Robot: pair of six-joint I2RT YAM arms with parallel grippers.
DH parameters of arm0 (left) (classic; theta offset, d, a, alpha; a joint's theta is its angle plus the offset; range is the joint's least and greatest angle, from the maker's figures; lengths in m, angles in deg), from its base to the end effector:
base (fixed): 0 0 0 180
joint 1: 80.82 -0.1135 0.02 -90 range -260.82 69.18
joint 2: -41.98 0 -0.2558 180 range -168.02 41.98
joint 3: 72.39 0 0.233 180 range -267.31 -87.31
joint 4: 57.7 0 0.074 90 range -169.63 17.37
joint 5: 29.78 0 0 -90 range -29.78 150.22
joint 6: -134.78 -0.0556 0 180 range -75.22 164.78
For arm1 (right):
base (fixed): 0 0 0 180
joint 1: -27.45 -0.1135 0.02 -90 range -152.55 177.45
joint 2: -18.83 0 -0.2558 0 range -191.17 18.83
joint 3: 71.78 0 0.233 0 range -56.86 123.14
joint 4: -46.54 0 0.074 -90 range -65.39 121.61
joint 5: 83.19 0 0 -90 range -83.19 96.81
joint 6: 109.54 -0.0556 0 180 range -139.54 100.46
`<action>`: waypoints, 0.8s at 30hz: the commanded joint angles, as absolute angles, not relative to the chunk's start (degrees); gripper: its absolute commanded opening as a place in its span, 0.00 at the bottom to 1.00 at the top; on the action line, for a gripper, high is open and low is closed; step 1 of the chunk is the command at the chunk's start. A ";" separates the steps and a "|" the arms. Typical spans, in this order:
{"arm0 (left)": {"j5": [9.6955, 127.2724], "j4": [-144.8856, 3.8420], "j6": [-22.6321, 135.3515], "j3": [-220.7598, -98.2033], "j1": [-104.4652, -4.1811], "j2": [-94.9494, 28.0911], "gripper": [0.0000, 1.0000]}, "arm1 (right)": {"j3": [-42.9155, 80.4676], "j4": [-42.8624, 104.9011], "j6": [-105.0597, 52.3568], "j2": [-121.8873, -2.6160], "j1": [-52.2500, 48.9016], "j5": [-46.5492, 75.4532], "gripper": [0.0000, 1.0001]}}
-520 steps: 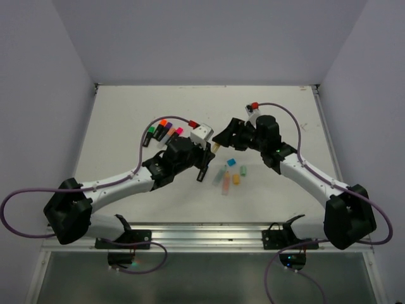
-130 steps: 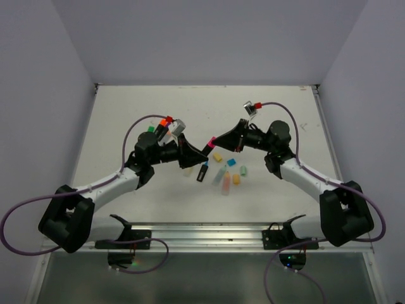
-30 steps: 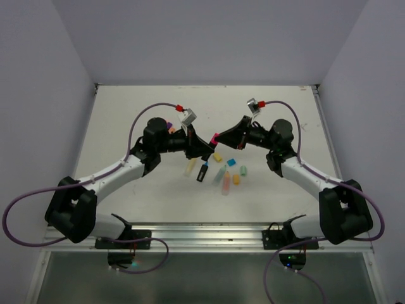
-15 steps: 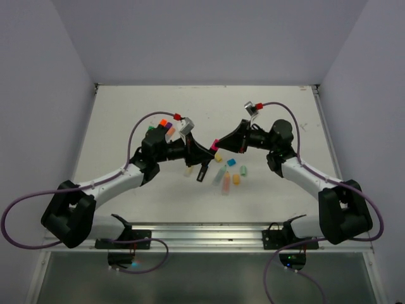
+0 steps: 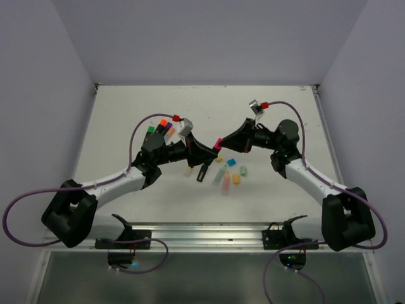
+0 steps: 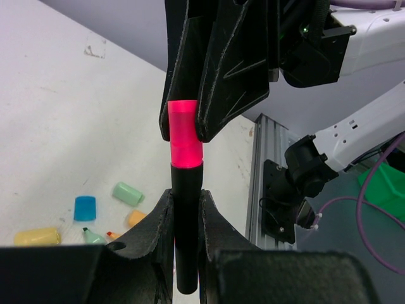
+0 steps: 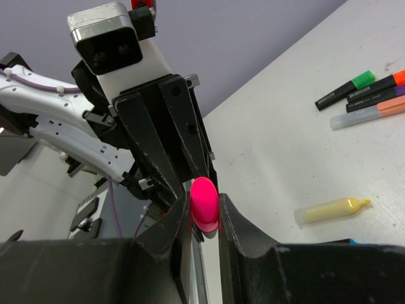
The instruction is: Open the pen caps
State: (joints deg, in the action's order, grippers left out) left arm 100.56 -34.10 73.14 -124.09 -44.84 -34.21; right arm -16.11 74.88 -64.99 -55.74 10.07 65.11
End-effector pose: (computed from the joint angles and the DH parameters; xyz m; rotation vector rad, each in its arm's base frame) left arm 0.2114 -0.1979 0.2635 0.7142 1.6276 -1.3959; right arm 0.2475 0.1271 0.3015 -0.5644 1.6104 1.5552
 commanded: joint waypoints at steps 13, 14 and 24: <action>110.23 -40.72 78.27 -115.26 -43.64 -38.44 0.00 | -9.66 84.44 -59.54 -46.74 17.78 44.43 0.00; 110.23 -40.29 78.70 -114.91 -43.64 -38.53 0.00 | -9.66 84.44 -59.35 -46.39 17.87 43.47 0.00; 111.73 -37.03 81.08 -113.86 -43.03 -40.99 0.00 | -8.70 86.37 -57.86 -44.80 18.14 39.16 0.00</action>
State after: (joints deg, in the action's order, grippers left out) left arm 99.69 -20.60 79.72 -121.42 -43.72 -37.77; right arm -16.08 68.70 -60.38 -49.99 10.61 61.53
